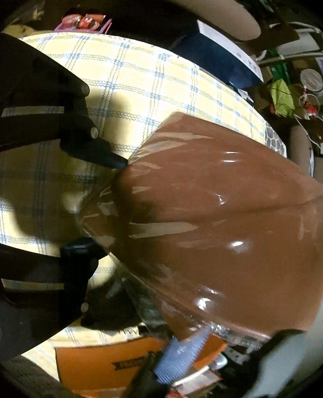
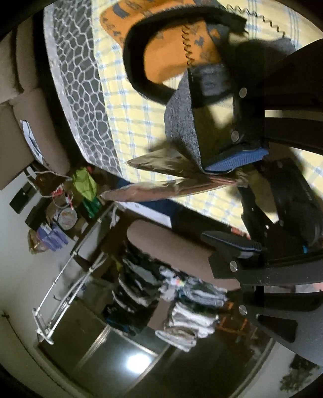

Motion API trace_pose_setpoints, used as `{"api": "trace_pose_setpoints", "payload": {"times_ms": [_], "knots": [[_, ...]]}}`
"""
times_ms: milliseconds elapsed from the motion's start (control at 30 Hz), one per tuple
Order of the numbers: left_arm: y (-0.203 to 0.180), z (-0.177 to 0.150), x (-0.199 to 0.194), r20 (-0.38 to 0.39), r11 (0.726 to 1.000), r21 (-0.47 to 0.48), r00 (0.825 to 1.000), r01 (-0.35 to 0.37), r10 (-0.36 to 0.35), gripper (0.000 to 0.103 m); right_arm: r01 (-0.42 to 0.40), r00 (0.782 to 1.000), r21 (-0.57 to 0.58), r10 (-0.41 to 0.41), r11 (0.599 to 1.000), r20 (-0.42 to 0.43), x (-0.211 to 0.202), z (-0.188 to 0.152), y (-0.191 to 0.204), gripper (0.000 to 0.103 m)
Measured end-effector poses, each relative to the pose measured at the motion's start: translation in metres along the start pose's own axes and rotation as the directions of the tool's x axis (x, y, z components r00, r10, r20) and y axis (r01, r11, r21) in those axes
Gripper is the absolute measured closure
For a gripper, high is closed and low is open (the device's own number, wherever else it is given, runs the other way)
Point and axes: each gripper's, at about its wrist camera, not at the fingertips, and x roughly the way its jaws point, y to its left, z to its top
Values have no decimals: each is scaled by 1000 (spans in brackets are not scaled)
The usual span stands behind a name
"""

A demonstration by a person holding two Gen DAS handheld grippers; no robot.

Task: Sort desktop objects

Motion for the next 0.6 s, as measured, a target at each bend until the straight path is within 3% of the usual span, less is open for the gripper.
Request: {"api": "trace_pose_setpoints", "payload": {"times_ms": [167, 300, 467, 600], "knots": [[14, 0, -10, 18, 996, -82, 999, 31, -30, 70, -2, 1000, 17, 2, 1000, 1, 0, -2, -3, 51], [35, 0, -9, -6, 978, -179, 994, 106, -109, 75, 8, 1000, 30, -8, 1000, 6, -1, -2, -9, 51], [29, -5, -18, -21, 977, -143, 987, 156, -161, 80, -6, 1000, 47, 5, 999, 17, -3, 0, -12, 51], [8, -11, -30, -38, 968, -98, 971, 232, -237, 84, -23, 999, 61, 21, 998, 30, -6, 2, -11, 51]]}}
